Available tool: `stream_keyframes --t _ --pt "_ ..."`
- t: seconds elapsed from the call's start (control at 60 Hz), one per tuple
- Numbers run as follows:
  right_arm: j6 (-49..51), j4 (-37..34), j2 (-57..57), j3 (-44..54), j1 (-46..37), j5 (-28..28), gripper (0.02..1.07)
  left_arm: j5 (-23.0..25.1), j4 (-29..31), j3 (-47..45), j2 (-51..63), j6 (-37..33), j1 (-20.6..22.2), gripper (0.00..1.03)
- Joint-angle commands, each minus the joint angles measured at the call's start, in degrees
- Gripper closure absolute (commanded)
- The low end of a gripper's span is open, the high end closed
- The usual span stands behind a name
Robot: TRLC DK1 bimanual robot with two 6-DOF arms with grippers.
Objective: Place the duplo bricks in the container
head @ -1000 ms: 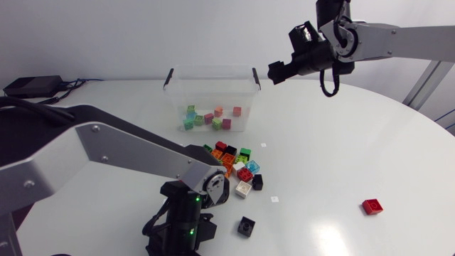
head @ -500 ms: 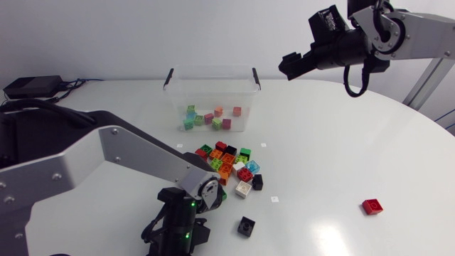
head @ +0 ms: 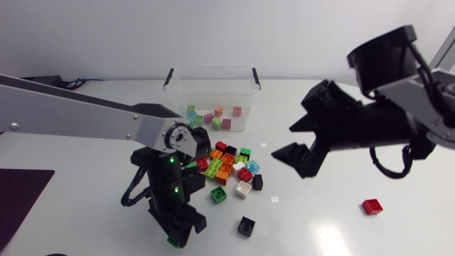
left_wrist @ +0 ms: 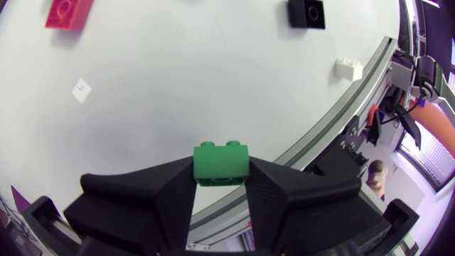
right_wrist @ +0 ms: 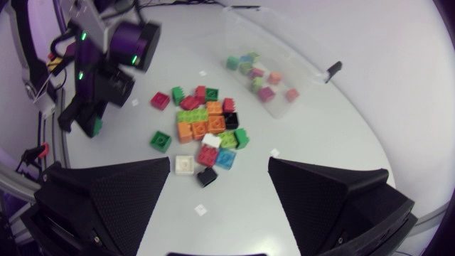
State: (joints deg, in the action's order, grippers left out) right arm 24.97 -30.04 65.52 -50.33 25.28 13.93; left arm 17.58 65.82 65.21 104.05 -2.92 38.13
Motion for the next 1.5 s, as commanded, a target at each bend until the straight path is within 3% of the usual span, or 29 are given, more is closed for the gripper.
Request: stream_keyframes --t 0.0,0.267,0.433,0.683,0.85,0.983,1.133,1.483 --pt "1.7 -1.3 0.0 4.4 2.8 0.3 0.07 -0.4 -0.3 1.9 -2.9 1.0 -1.4 0.86" --pt "-1.6 -0.3 9.8 9.0 13.0 0.0 0.07 -0.4 -4.2 7.5 -10.6 0.6 -8.0 0.86" --pt "-5.5 3.9 17.4 9.2 18.0 -5.1 0.07 -0.5 -7.1 12.0 -12.3 0.0 -10.7 0.86" --pt "-8.6 7.9 24.1 9.3 22.2 -8.0 0.08 -2.0 -17.7 16.3 -13.2 -0.2 -14.4 0.86" --pt "-9.6 10.4 26.4 9.6 23.4 -9.8 0.13 -4.7 -25.7 17.2 -12.8 0.0 -15.1 0.86" --pt "-9.6 11.8 27.7 9.5 24.3 -11.2 0.30 -5.0 -30.8 17.8 -10.4 0.4 -16.1 0.86" --pt "-9.3 12.0 28.1 9.5 24.5 -11.6 0.77 -5.7 -36.7 19.5 -5.5 0.4 -17.3 0.86" --pt "-5.7 3.0 15.5 4.8 17.2 -11.0 0.78 -8.7 -44.4 28.1 5.0 1.6 -19.7 0.85"
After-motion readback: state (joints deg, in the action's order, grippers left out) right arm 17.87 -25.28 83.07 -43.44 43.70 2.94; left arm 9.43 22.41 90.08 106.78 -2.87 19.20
